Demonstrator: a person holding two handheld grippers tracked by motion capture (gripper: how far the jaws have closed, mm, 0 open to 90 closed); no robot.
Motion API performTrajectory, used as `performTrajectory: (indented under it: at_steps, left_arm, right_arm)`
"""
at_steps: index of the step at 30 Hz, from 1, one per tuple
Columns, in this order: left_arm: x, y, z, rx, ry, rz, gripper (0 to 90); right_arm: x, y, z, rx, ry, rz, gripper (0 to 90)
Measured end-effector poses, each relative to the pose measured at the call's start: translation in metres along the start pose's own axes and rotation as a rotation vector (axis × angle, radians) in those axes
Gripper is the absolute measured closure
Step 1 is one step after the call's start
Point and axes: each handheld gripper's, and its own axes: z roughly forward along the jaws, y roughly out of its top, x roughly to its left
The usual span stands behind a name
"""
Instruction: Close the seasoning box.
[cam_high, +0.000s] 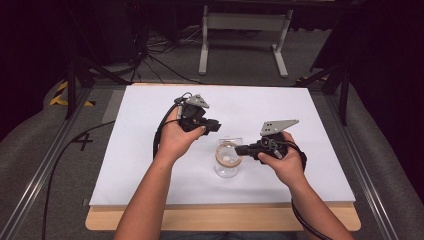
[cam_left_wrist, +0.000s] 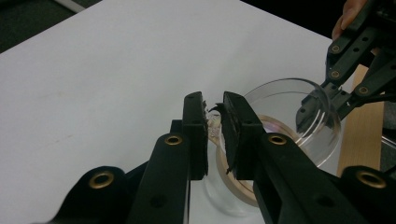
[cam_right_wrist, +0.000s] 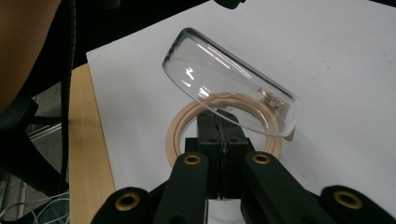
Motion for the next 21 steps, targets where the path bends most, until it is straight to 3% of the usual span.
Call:
performTrajectory:
  at_steps: [9, 15, 21]
  left_arm:
    - [-0.004, -0.006, -0.01, 0.035, 0.007, 0.003, 78.9]
    - [-0.005, -0.021, -0.025, 0.058, 0.044, 0.0, 78.4]
    - [-0.006, -0.036, -0.033, 0.075, 0.048, -0.019, 78.2]
  right_arm:
    - [0.002, -0.001, -0.001, 0.023, 0.013, -0.006, 90.0]
    - [0.008, 0.0, -0.001, 0.06, 0.03, -0.013, 90.0]
    - [0.01, 0.0, 0.0, 0.093, 0.034, -0.014, 90.0]
